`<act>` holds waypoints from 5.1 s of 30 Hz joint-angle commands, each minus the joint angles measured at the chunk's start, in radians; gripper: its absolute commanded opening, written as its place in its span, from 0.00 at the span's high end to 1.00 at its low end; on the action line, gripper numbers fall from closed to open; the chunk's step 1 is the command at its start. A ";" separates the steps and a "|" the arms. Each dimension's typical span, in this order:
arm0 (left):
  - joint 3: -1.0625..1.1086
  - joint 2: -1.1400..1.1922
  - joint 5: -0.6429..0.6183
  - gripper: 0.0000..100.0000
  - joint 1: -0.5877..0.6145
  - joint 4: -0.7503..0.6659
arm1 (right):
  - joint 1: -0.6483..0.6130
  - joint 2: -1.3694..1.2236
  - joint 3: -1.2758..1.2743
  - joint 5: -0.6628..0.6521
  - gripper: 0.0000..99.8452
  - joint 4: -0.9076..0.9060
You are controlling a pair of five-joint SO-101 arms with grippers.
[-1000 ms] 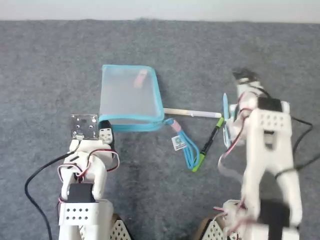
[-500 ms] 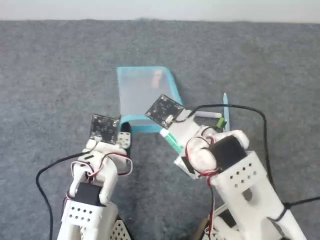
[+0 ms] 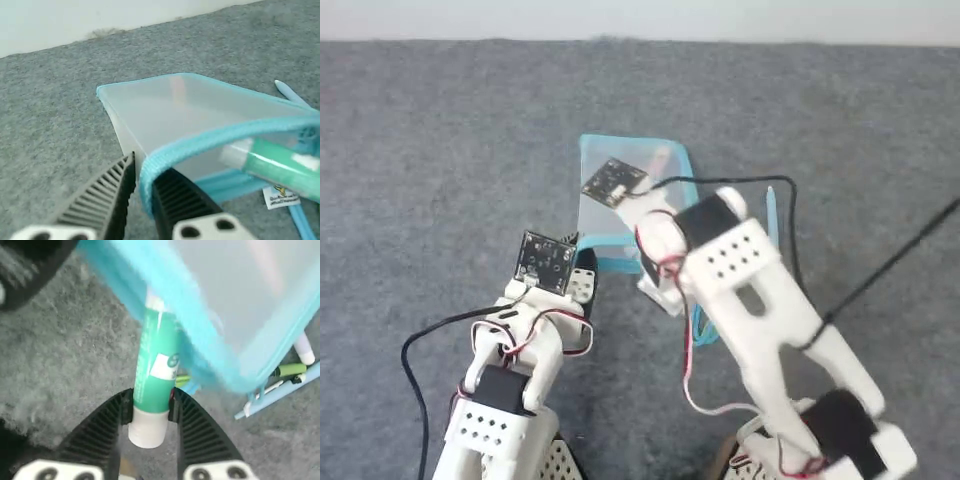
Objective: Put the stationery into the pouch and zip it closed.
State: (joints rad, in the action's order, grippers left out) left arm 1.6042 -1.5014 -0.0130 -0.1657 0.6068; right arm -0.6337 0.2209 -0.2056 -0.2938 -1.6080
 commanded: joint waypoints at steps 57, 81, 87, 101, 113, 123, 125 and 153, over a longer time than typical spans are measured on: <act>0.012 -0.003 0.057 0.99 0.068 -0.029 | 0.611 -0.148 -0.371 -0.003 0.71 0.429; 0.016 -0.003 0.057 0.99 0.068 -0.028 | 0.647 -0.305 -0.367 -0.002 0.99 0.570; 0.016 -0.003 0.057 0.99 0.068 -0.028 | 0.705 -0.159 -0.365 -0.002 0.99 0.475; 0.016 -0.003 0.057 0.99 0.068 -0.028 | 0.552 0.386 -0.086 0.020 0.99 -0.048; 0.018 -0.003 0.057 0.99 0.068 -0.026 | 0.318 0.527 -0.068 0.028 0.99 -0.116; 0.018 -0.003 0.057 0.99 0.068 -0.031 | 0.137 0.684 -0.110 -0.011 0.99 -0.136; 0.018 -0.003 0.057 0.99 0.068 -0.031 | 0.038 0.684 -0.143 -0.026 0.99 -0.139; 0.018 -0.003 0.057 0.99 0.066 -0.031 | 0.120 0.696 -0.350 -0.175 0.99 -0.186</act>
State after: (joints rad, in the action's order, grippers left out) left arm 1.6349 -1.5029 0.0422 -0.1028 0.5930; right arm -0.5294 0.8869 -0.5508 -0.4427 -1.7553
